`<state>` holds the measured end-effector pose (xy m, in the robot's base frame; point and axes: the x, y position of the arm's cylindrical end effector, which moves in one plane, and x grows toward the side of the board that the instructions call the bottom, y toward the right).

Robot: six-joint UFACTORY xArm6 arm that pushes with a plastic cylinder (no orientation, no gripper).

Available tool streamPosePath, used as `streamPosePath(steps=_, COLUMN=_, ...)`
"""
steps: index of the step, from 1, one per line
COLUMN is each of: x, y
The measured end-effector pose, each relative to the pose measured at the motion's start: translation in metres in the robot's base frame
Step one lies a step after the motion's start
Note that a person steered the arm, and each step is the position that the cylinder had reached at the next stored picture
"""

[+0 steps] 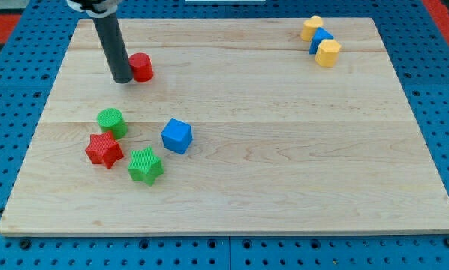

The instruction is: Move the red circle diagonal to yellow hexagon

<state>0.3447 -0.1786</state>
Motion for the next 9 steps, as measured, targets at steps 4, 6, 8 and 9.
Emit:
streamPosePath(steps=4, x=-0.023, y=0.12)
streamPosePath(steps=6, x=-0.051, y=0.235)
streamPosePath(steps=8, x=-0.013, y=0.24)
streamPosePath(steps=9, x=-0.005, y=0.214)
